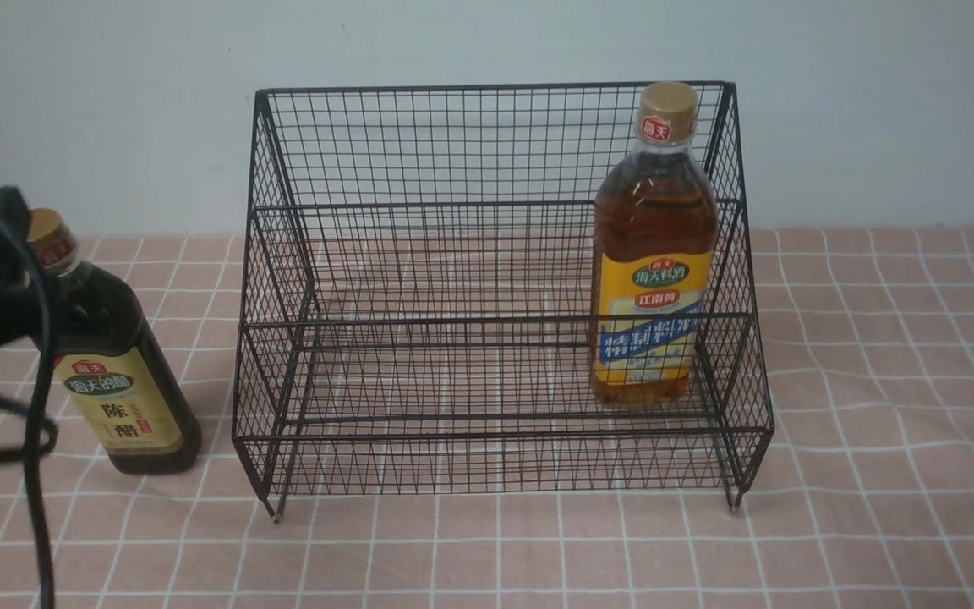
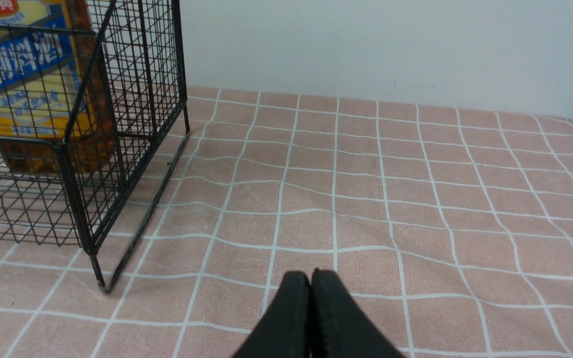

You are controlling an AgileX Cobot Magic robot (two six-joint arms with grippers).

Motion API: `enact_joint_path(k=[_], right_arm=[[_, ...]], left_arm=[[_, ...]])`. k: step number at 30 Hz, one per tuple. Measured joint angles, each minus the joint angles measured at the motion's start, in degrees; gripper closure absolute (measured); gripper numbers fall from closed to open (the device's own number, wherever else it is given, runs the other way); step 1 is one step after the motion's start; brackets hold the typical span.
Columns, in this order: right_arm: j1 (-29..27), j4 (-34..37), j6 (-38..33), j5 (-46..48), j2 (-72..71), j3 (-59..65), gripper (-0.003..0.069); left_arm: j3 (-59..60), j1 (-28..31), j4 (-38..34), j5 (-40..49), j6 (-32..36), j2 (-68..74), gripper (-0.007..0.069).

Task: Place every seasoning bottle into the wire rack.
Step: Use the left arm to grab the condiment bottle closest to it

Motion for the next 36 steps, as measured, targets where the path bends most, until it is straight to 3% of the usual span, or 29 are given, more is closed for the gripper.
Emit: enact_joint_path(k=[5, 15, 25, 27, 29, 36], right_arm=[[0.0, 0.0, 0.1, 0.0, 0.0, 0.0, 0.0672], [0.0, 0.0, 0.1, 0.0, 0.0, 0.0, 0.0672], [0.0, 0.0, 0.1, 0.0, 0.0, 0.0, 0.0672], [0.0, 0.0, 0.1, 0.0, 0.0, 0.0, 0.0672], [0.0, 0.0, 0.1, 0.0, 0.0, 0.0, 0.0672], [0.0, 0.0, 0.1, 0.0, 0.0, 0.0, 0.0673]], left_arm=[[-3.3, 0.0, -8.1, -5.0, 4.0, 7.6, 0.0039], [-5.1, 0.0, -9.1, -6.3, 7.9, 16.6, 0.0023], [-5.2, 0.0, -9.1, -9.3, 8.2, 23.6, 0.0108], [-5.2, 0.0, -9.0, -9.9, 8.2, 24.0, 0.0168], [-5.3, 0.0, -9.1, -10.2, 8.0, 24.0, 0.0316], [-5.1, 0.0, -9.4, -10.0, 8.2, 22.5, 0.032]])
